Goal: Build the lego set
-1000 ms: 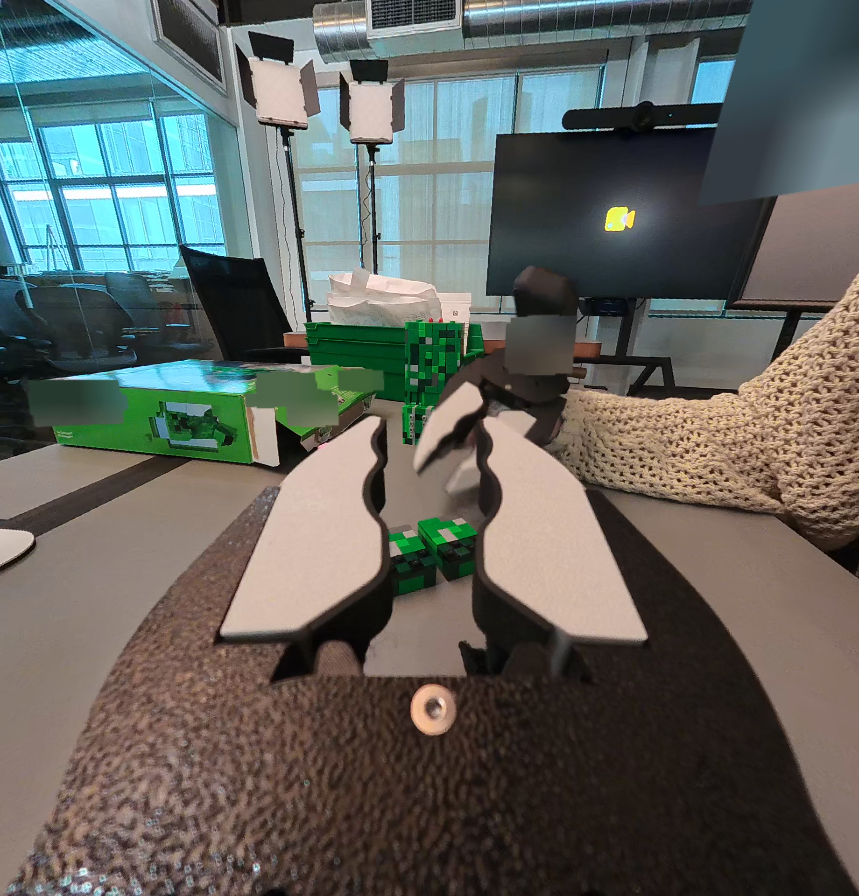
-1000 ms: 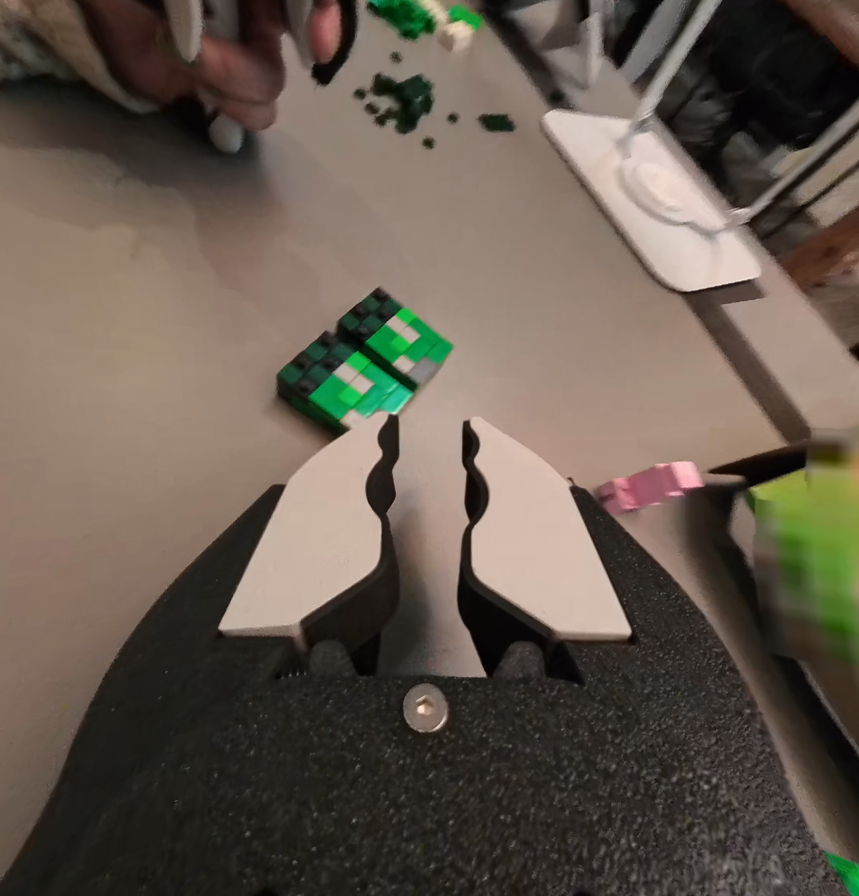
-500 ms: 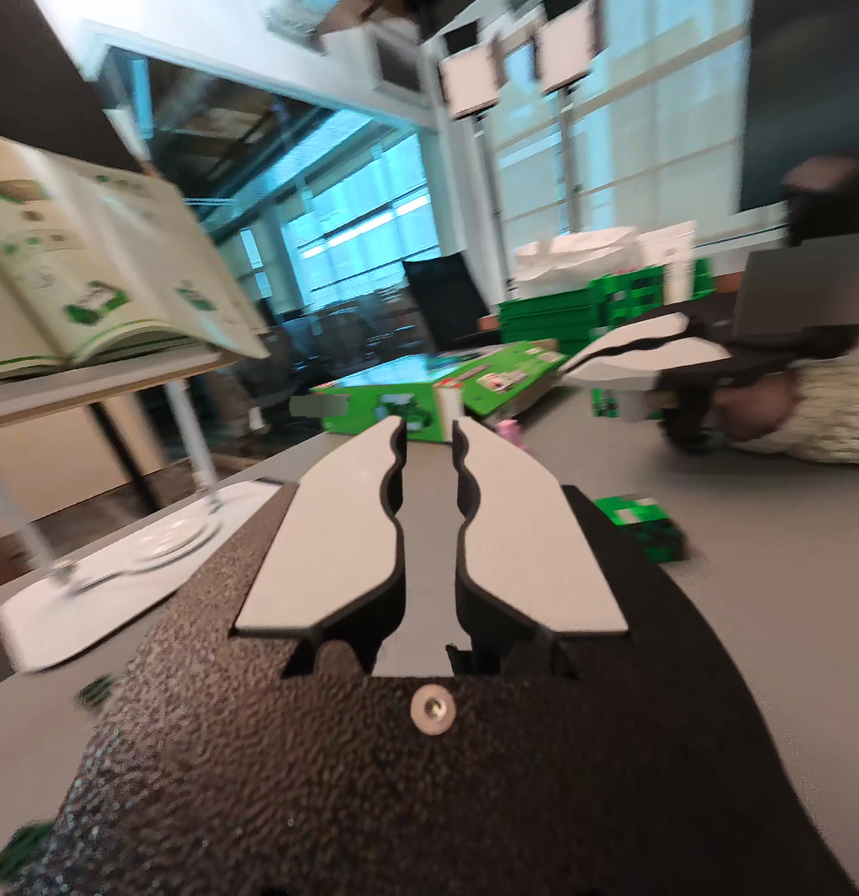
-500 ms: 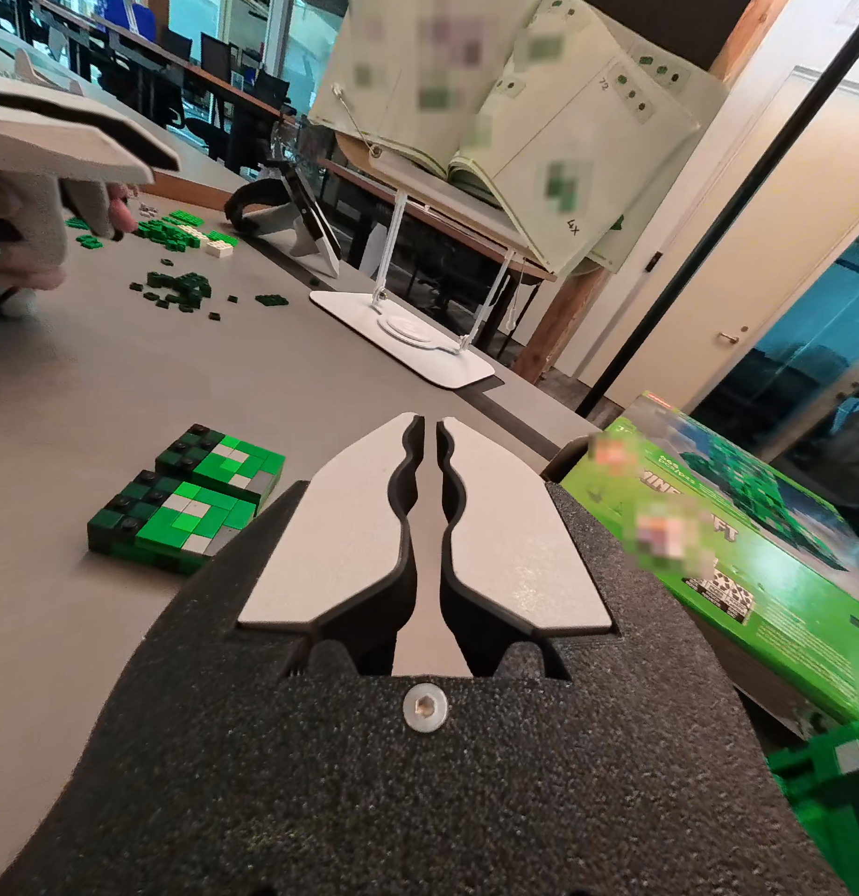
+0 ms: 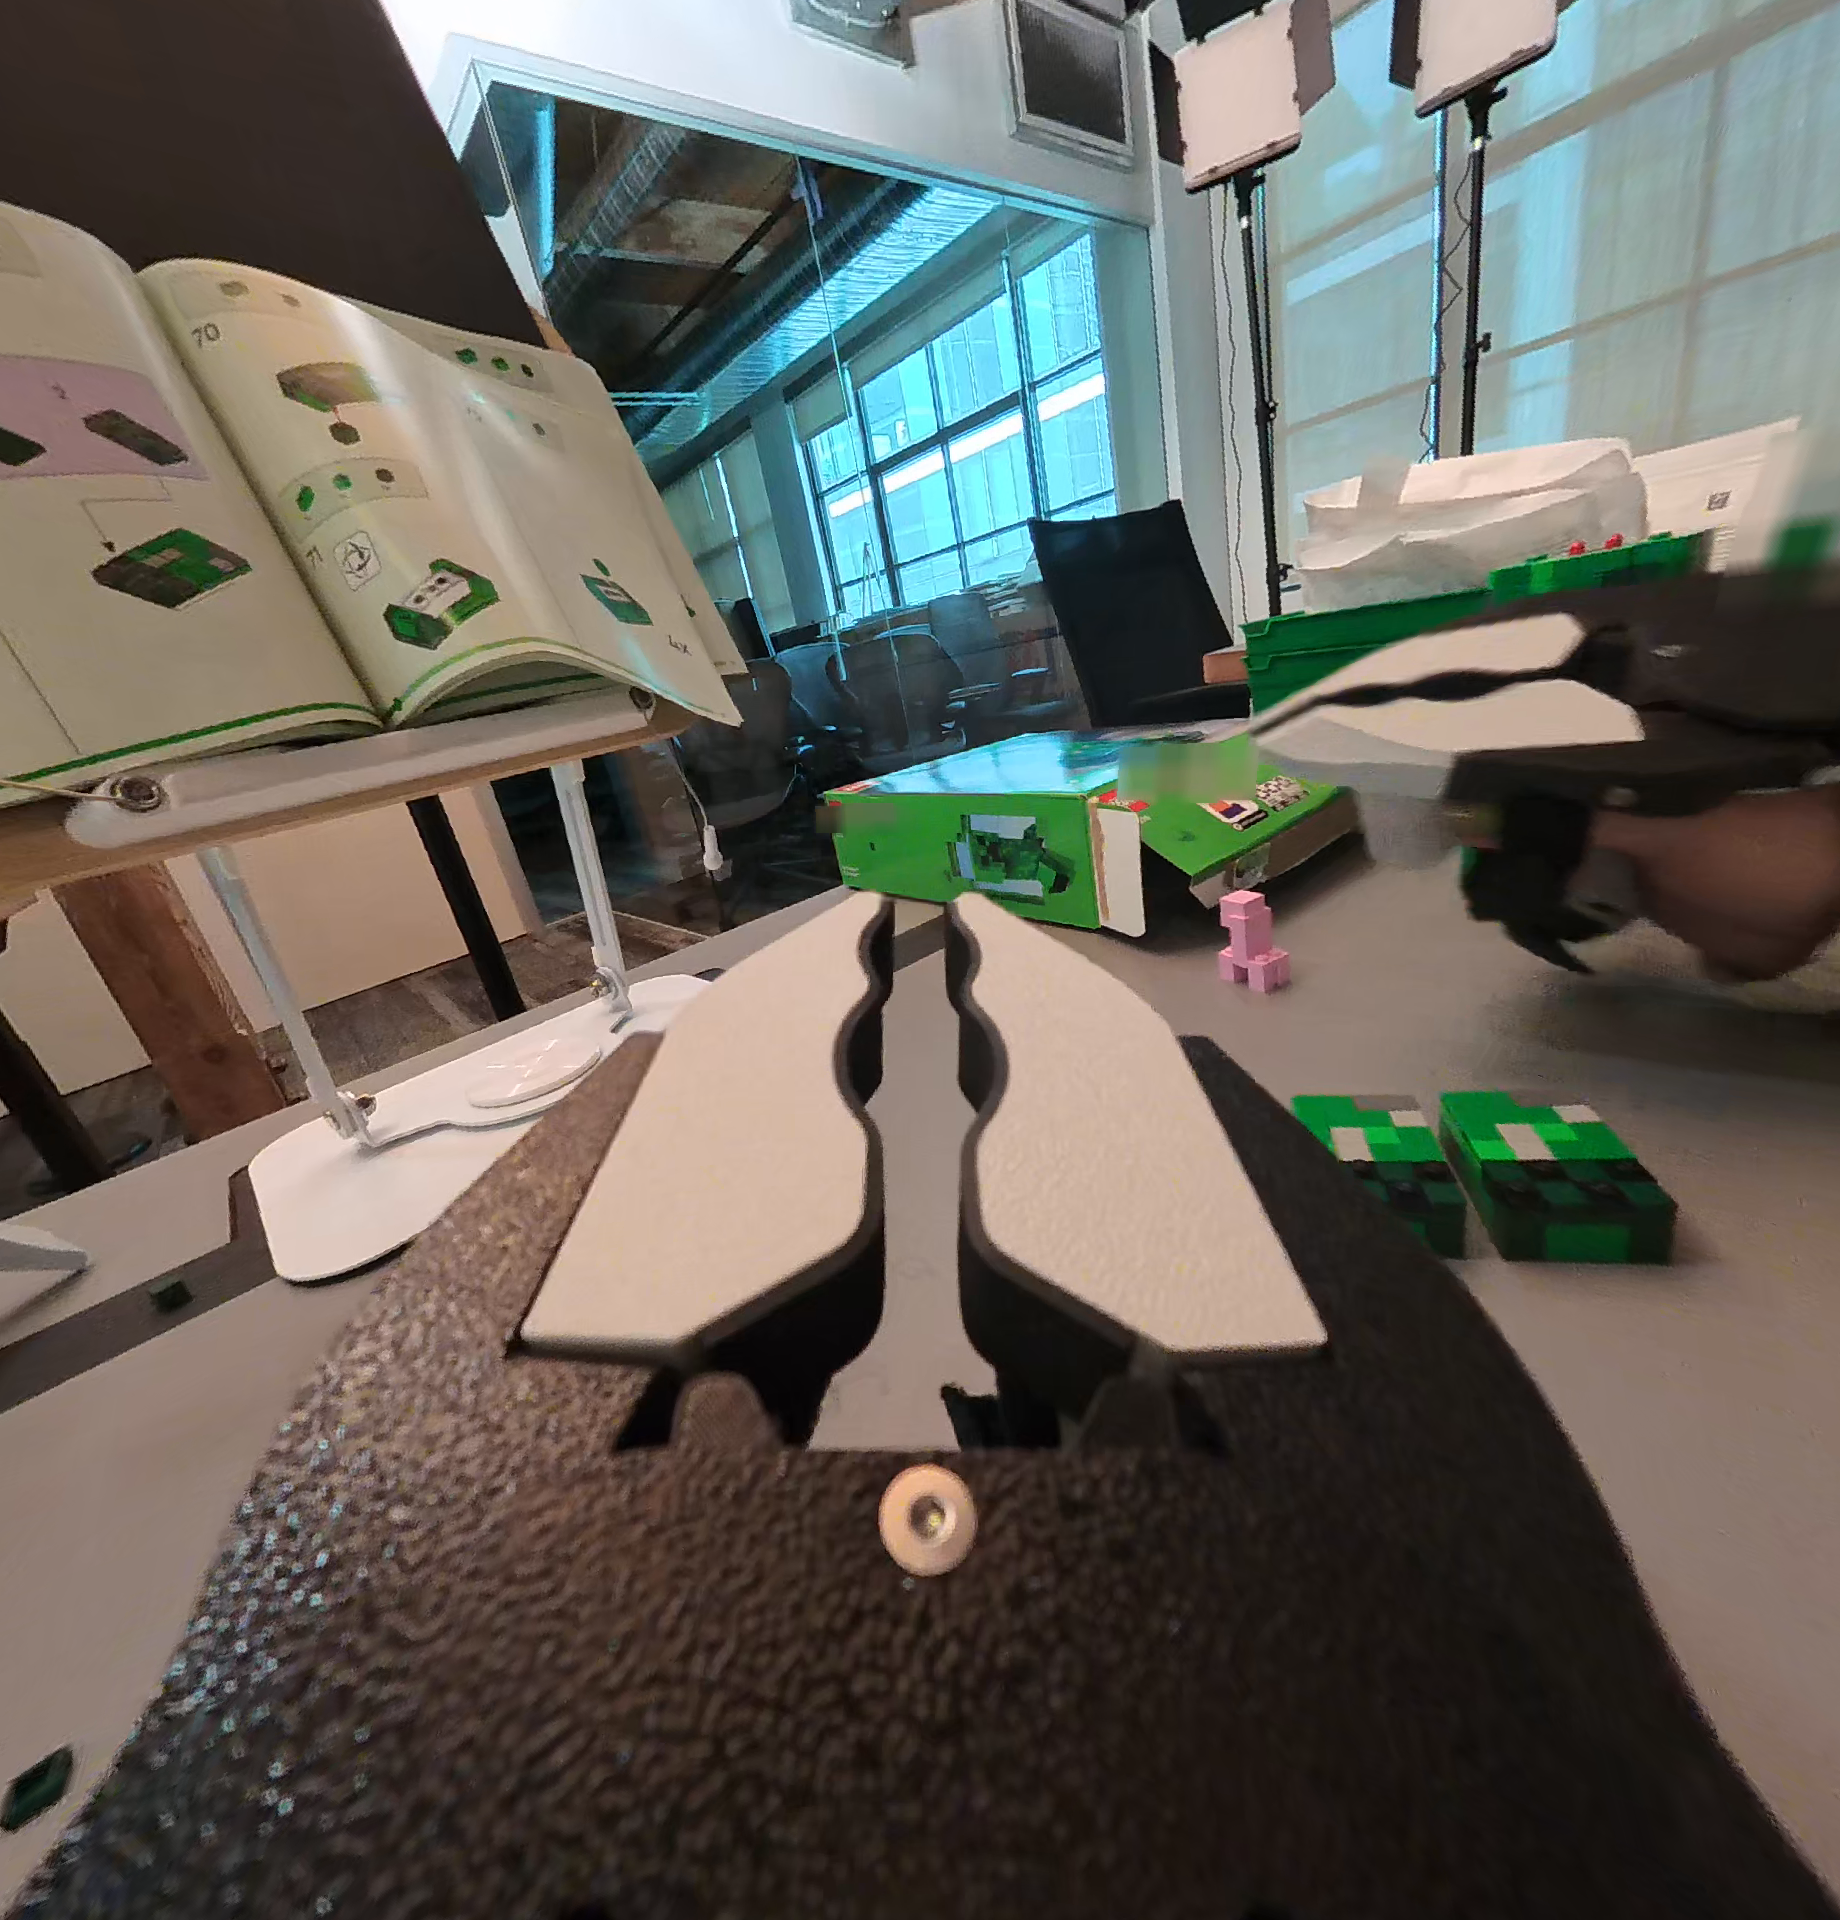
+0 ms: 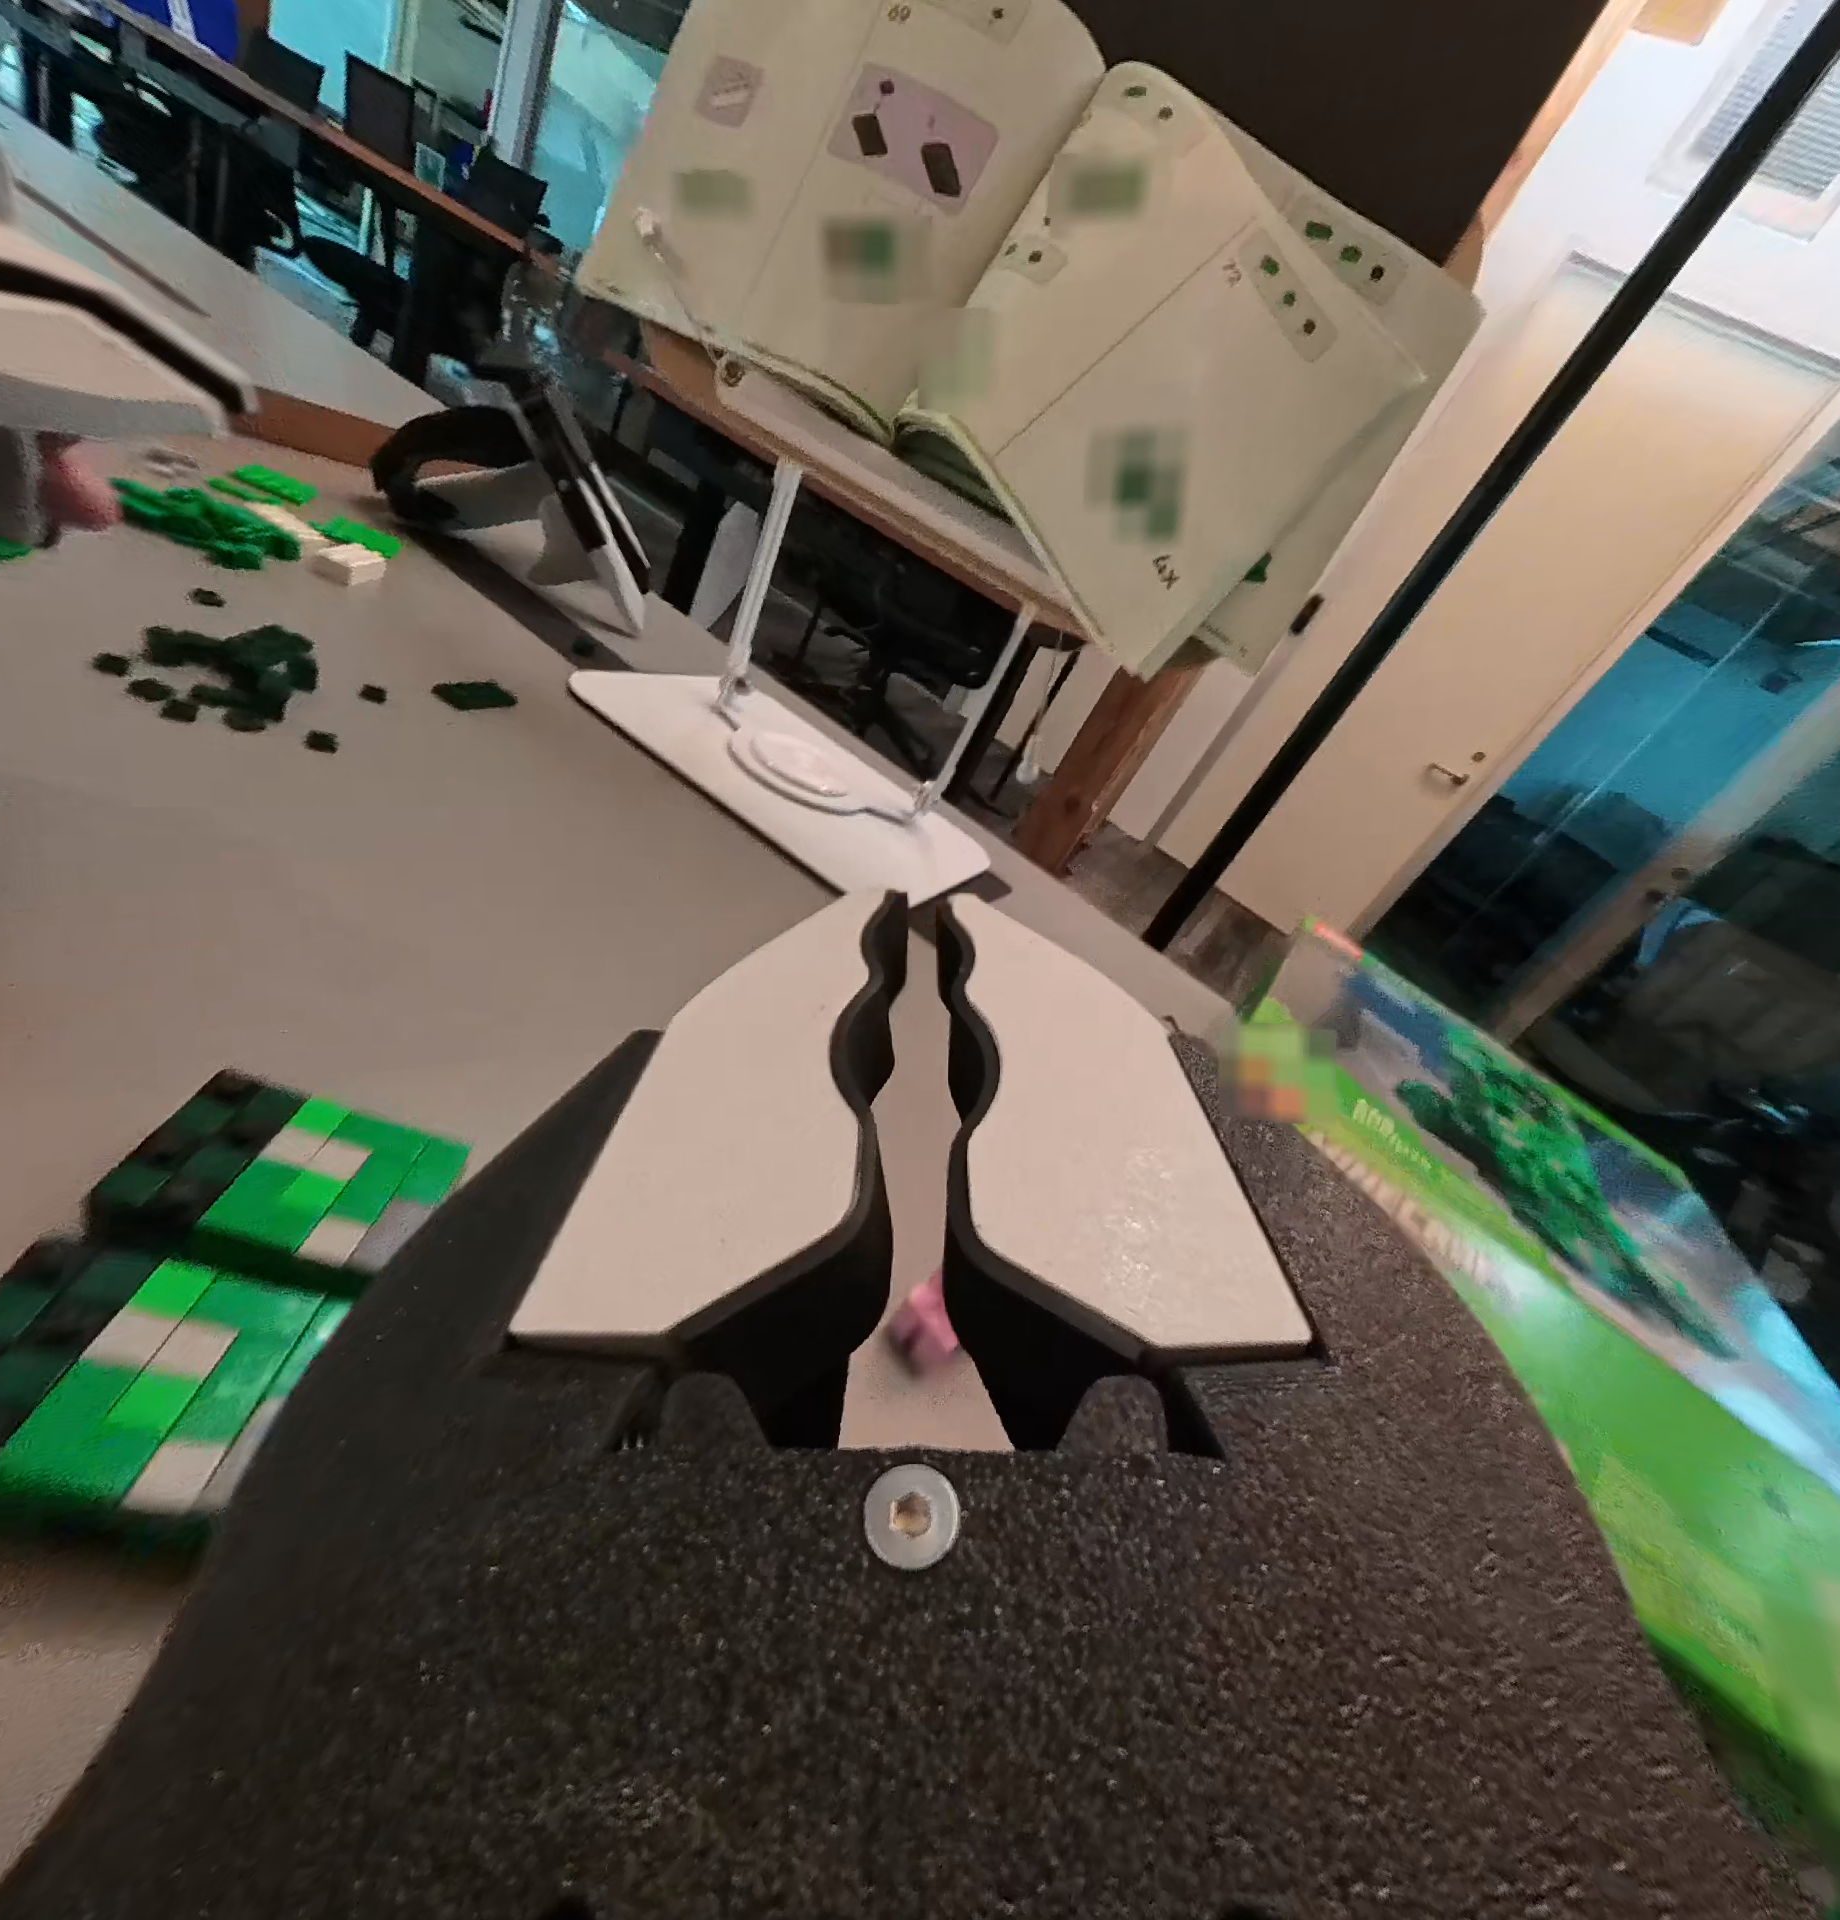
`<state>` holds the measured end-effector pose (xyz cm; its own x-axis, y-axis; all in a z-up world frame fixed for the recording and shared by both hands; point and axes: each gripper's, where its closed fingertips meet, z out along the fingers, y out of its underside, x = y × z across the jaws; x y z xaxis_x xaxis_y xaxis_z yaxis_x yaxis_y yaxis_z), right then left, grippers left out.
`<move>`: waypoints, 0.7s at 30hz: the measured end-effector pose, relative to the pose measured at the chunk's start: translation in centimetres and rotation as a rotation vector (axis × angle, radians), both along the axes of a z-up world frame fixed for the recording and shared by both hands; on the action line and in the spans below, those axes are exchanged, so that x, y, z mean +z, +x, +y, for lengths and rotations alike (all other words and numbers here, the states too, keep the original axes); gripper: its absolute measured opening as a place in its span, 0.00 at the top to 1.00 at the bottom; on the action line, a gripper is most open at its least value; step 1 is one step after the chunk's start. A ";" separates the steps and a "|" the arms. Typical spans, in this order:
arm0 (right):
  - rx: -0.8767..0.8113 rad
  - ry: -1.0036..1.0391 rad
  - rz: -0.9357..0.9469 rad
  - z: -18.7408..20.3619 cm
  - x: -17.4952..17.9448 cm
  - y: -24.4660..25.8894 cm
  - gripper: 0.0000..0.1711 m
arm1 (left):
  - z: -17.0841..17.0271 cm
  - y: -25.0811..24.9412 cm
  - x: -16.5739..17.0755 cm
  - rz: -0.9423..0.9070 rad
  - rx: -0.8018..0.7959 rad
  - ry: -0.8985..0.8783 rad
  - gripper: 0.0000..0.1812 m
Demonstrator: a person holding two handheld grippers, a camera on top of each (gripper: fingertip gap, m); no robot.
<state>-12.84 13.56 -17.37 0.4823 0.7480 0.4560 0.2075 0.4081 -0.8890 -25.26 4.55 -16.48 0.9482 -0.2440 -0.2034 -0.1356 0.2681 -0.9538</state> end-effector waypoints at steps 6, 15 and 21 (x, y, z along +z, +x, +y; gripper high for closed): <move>-0.007 -0.030 0.082 2.5 4.1 -4.7 0.96 | -0.8 1.2 0.0 0.020 -0.072 0.012 0.95; -0.134 -0.335 0.711 5.8 13.1 -11.7 0.87 | -1.7 -4.1 1.6 -0.056 0.082 0.078 0.96; -0.267 -0.339 0.926 8.6 12.4 -13.5 0.82 | -1.9 -7.2 1.8 -0.062 0.160 0.087 0.97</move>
<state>-26.33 22.20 -4.93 0.7075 0.5852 -0.3962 -0.5725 0.1460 -0.8068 -32.41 2.61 -14.65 0.9849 -0.0734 -0.1571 -0.1248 0.3295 -0.9359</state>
